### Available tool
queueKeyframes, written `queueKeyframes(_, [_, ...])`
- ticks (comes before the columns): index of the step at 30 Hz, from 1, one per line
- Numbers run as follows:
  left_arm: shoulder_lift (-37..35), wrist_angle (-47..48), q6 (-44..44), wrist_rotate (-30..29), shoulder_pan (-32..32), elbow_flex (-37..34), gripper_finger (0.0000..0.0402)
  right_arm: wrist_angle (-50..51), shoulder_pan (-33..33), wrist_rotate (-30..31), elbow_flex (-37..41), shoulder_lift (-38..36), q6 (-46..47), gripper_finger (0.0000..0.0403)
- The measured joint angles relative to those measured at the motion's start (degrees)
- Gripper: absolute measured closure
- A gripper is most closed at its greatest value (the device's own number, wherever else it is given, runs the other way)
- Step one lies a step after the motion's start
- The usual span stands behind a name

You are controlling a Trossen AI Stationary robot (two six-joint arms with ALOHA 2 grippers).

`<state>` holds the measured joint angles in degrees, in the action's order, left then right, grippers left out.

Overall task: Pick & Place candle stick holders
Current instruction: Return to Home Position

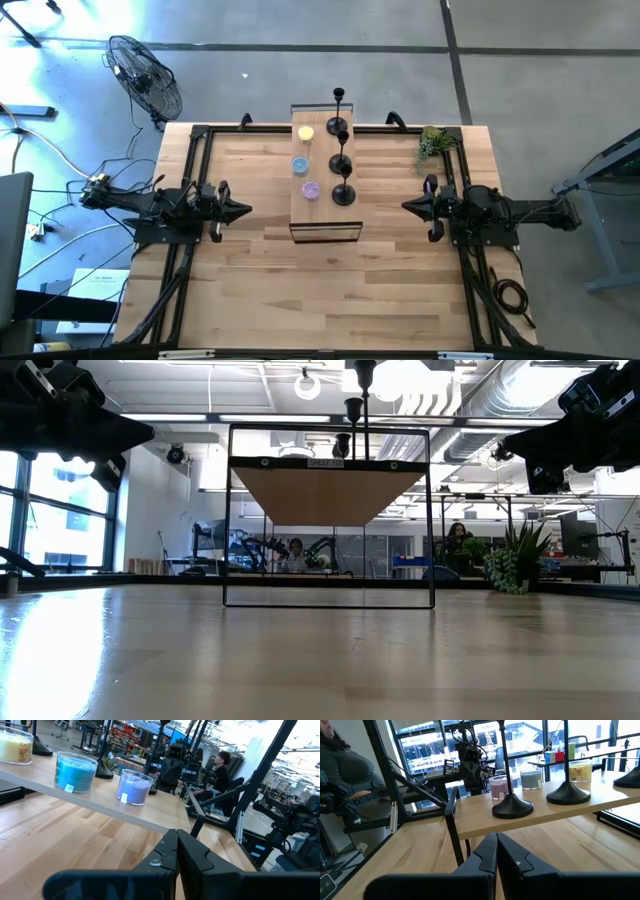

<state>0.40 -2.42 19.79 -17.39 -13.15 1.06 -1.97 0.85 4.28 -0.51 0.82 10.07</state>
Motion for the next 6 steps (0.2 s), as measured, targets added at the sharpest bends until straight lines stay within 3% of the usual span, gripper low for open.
queueKeyframes(6, [0.0, -0.02, 0.0, 0.0, 0.0, 0.0, 0.04, -0.01, 0.02, -0.01, 0.0, 0.0, 0.0, 0.0397])
